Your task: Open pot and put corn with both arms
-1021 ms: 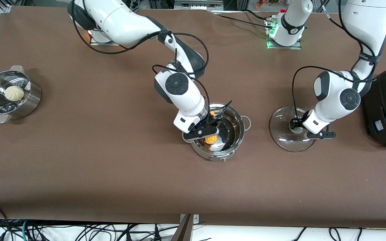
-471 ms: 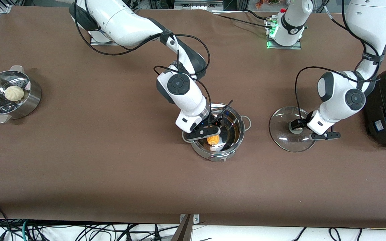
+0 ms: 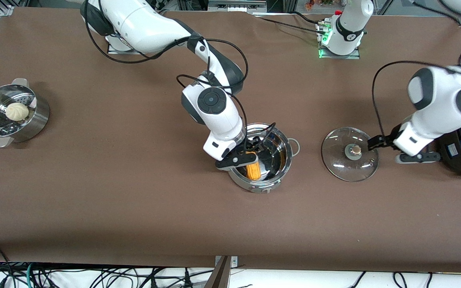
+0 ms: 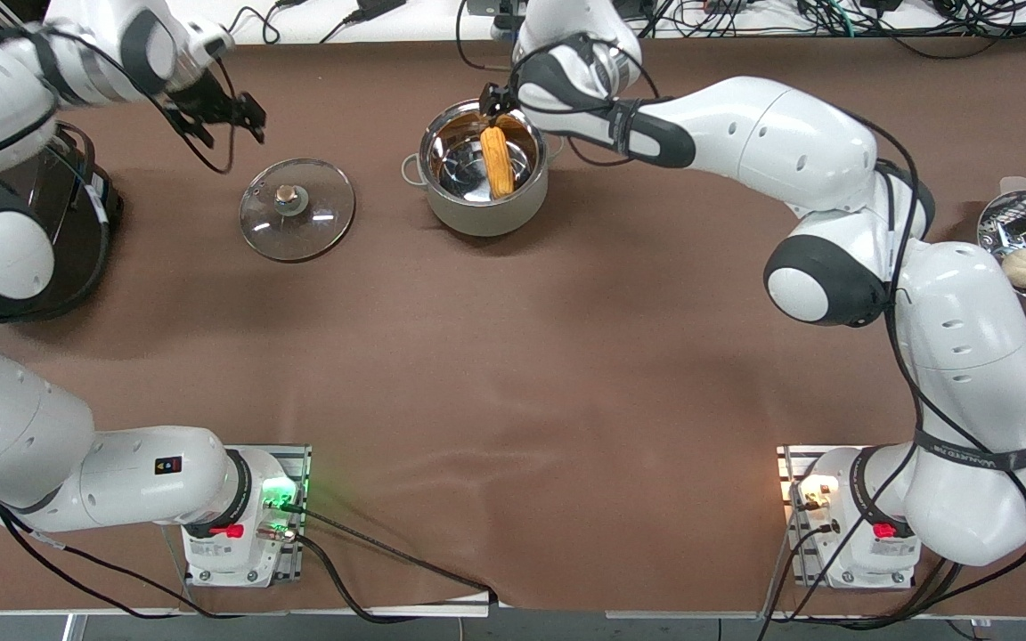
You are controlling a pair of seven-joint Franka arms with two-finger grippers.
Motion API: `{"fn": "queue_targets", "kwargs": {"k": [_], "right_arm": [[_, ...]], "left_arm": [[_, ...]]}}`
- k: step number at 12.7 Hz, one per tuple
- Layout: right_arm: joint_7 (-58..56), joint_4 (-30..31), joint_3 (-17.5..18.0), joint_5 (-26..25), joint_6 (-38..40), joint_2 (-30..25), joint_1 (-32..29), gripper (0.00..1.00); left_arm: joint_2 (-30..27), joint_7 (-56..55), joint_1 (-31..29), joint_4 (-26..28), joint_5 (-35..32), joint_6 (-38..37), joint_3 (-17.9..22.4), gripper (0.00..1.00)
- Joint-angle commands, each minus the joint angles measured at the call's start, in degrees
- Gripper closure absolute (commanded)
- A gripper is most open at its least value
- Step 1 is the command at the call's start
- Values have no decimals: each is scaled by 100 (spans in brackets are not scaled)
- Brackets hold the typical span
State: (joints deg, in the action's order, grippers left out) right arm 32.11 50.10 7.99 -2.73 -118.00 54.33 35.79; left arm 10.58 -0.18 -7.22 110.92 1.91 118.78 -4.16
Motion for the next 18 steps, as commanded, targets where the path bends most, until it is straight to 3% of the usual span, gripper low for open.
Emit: {"fn": "queue_targets", "kwargs": {"k": [1,3,6,12,14,18], "right_arm": [[-633,61,27,9,941,-658,-649,0],[-977,61,36,350,1627,-1018,-1229,0],[-1241,61,9,388,2524,-1371,-1977,0],[-2155,148,-35,335,3423,-1880,-3138,0],[-2419,944,-43,335,3389,-2537,-3481,0],[-2429,2649,-456,308,3066,-3742,-3552,0]], "left_arm": [[-108,124,-113,-1514,-112,-2026,-23,0],[-134,124,-131,-2186,-121,-2708,-15,0],[-161,89,-157,-2767,-130,-3201,-41,0],[-267,71,-157,-2900,-585,-3361,-32,0],[-267,63,-157,-2935,-639,-3361,-41,0],[-240,62,-131,-2936,-622,-3352,-76,0]]}}
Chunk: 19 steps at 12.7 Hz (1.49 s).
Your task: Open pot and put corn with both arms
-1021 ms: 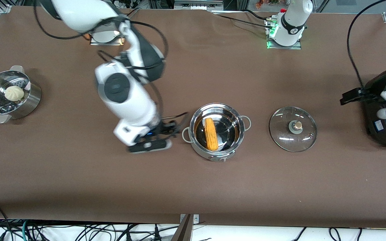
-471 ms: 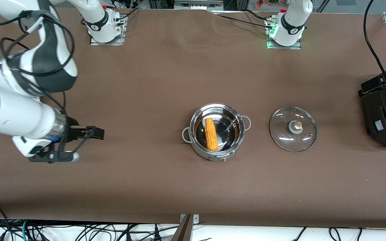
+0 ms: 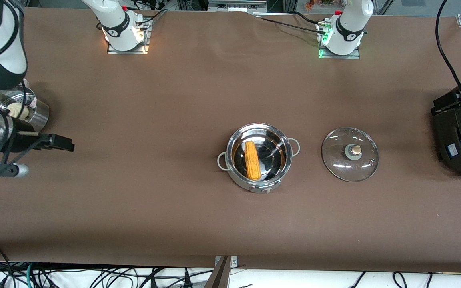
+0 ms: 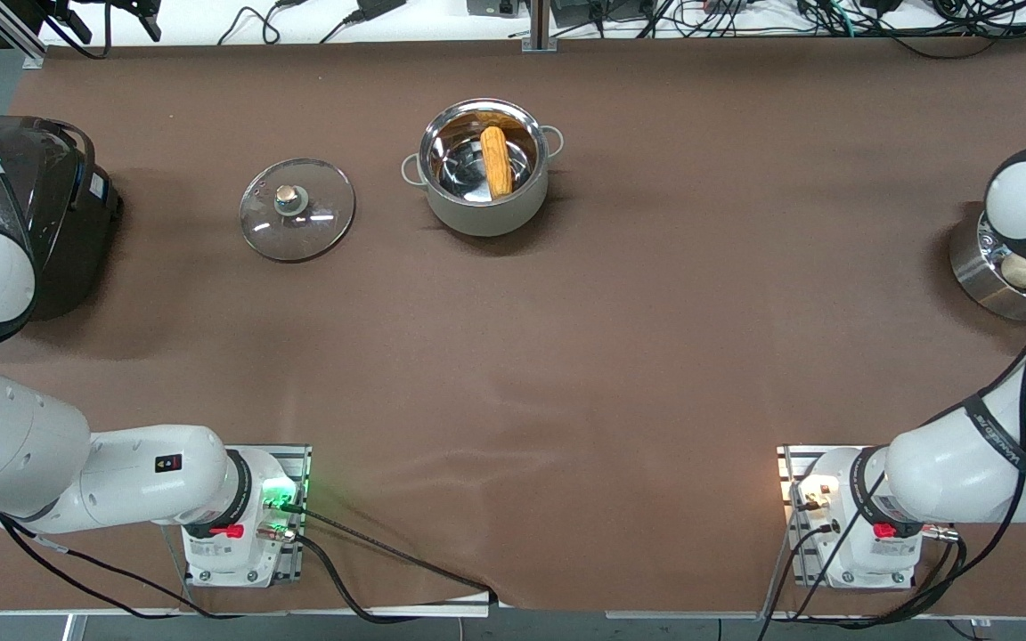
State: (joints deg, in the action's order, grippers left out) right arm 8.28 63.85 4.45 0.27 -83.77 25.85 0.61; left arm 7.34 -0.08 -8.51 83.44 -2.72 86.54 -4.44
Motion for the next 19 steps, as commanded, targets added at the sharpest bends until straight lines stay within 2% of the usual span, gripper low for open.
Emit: {"fn": "queue_targets", "kwargs": {"k": [1,3,5,7,9,12,13,15,16,19], "right_arm": [[-11,1697,-154,-10,-611,-1245,-96,0],[147,2235,-163,-45,-973,-1608,-306,0],[331,2587,-172,-211,-1009,-1959,-333,0],[280,2781,-207,-221,-939,-2354,-342,0],[271,2817,-207,-247,-939,-2488,-334,0],[-649,2905,-216,-256,-930,-2523,-342,0],[-678,2923,-216,-256,-930,-2549,-342,0],[-669,3220,-216,-247,-1001,-2734,-342,0],[-696,3161,-216,-238,-992,-2630,-334,0],[-740,2660,-286,-204,-721,-2216,-369,0]], "left_arm": [[83,26,25,-205,-107,-120,-57,0],[74,-289,60,-302,-97,-120,-100,0],[74,-711,60,-302,-185,-120,-442,0],[74,-923,60,-302,-185,-138,-487,0],[74,-915,51,-302,-107,-138,-496,0],[57,-924,69,-293,-97,-129,-637,0],[5,-933,208,-250,-106,-129,-593,0],[-31,-933,717,-205,-106,-129,-43,0],[-49,-924,841,-170,-80,-111,161,0],[-128,-933,842,-73,26,-102,189,0]]}}
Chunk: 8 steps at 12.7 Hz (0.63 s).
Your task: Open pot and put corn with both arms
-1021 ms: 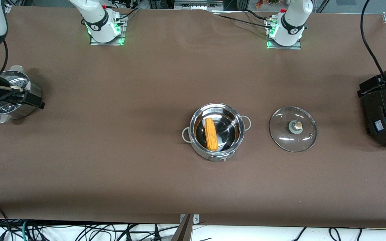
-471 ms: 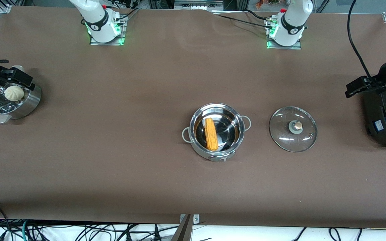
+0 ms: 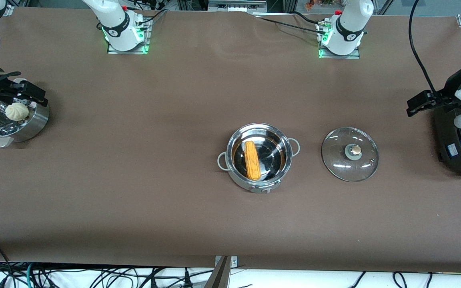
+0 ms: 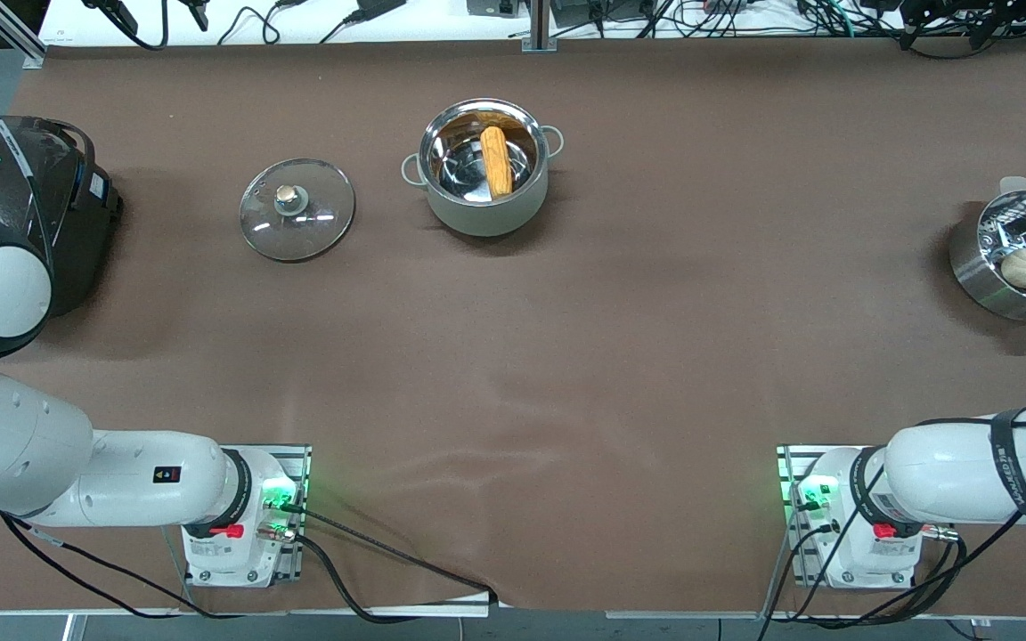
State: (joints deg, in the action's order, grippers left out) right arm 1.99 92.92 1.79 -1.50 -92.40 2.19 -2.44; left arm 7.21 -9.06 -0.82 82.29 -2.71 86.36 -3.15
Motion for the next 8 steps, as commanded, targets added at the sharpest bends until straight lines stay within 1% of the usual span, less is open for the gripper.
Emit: {"fn": "queue_targets", "kwargs": {"k": [1,8], "right_arm": [[-111,-282,-21,-26,170,176,-64,0],[-103,-283,-21,9,152,220,-64,0]], "left_arm": [[-97,-26,56,7,25,-84,51,0],[-97,-17,38,15,34,-110,33,0]]}}
